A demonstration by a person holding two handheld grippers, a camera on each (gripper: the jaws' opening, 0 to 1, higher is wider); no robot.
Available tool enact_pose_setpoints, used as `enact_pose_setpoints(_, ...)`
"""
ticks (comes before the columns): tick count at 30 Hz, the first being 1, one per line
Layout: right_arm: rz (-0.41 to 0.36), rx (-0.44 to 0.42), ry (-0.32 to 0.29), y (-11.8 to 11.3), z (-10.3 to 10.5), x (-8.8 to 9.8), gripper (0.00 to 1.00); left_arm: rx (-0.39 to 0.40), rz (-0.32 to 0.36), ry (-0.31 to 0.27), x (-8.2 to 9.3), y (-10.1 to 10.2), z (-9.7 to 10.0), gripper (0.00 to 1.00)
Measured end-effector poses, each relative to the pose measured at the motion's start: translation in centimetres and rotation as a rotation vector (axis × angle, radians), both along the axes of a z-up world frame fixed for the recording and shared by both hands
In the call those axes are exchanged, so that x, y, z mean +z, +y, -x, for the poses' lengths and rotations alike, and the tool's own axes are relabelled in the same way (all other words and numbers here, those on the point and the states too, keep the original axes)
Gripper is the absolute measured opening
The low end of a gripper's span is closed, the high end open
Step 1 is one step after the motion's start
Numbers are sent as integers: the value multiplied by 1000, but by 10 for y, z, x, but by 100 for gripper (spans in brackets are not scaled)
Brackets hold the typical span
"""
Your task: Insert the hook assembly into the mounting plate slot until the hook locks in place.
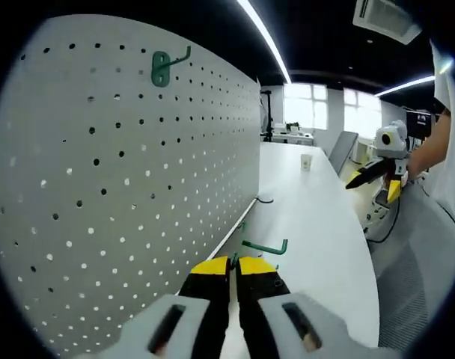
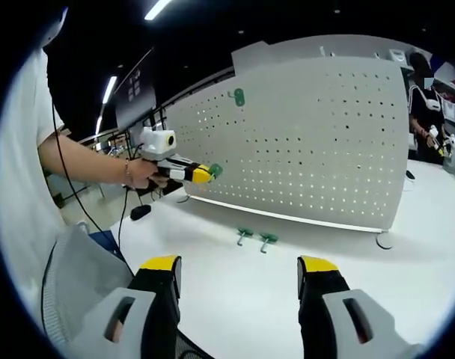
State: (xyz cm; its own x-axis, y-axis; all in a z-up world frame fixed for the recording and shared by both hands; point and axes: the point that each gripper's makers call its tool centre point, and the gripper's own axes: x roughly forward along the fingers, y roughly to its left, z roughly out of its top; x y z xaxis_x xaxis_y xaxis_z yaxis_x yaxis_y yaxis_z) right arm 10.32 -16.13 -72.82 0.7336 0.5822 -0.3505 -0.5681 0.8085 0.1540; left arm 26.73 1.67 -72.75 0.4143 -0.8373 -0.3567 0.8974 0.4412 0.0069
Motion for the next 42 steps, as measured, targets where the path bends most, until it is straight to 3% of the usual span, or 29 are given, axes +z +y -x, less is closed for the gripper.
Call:
enact_pose_setpoints(23, -20, 35, -37, 13, -3, 12, 61, 85, 134, -58, 38, 1, 30, 1)
enact_pose_setpoints(33, -30, 44, -50, 17, -1, 16, 61, 123, 222, -82, 64, -6, 46, 1)
enact_pose_setpoints(42, -42, 45, -51, 18, 2, 17, 60, 157, 270, -104, 73, -6, 56, 1)
